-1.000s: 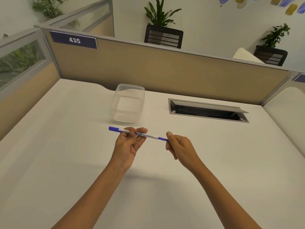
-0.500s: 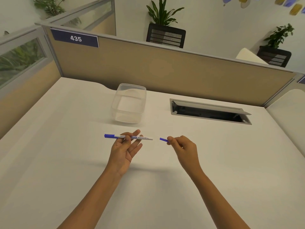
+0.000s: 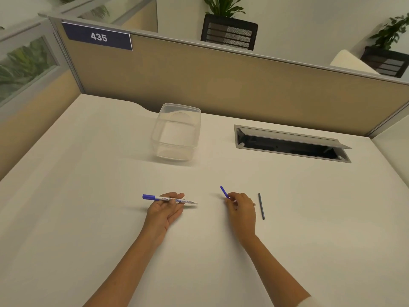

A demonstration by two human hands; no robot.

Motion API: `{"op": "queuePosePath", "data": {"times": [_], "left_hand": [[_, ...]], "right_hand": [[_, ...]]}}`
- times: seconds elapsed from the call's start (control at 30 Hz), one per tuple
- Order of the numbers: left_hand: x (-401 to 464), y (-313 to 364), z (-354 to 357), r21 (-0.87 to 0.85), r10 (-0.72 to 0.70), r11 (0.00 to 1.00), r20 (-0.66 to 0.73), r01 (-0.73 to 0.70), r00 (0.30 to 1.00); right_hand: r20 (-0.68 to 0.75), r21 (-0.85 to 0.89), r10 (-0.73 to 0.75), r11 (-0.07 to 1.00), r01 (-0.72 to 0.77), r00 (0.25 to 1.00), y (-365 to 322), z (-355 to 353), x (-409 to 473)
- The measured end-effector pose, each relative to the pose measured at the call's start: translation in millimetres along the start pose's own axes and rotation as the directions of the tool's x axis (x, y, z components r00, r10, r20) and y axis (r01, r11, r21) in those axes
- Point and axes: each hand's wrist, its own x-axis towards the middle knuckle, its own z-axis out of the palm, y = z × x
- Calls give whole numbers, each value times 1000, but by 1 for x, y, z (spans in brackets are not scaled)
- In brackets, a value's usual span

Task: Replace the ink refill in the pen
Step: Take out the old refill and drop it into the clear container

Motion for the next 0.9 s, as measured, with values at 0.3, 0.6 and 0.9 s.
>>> {"op": "queuePosePath", "data": {"times": [0.3,0.6,0.9], "left_hand": [[-8,32,39,561,299,751,178,-347,937],[6,5,56,782,629,169,382,-599,677],[18,11,48,848,495,203,343,-490,799]], "right_hand": [[-57,-174,-210,965,197,976,5,13,-2],[-25,-234,-189,956,178,982,15,18,-2],[-20,-241,-181,955,171,983,10,19,-4]]}}
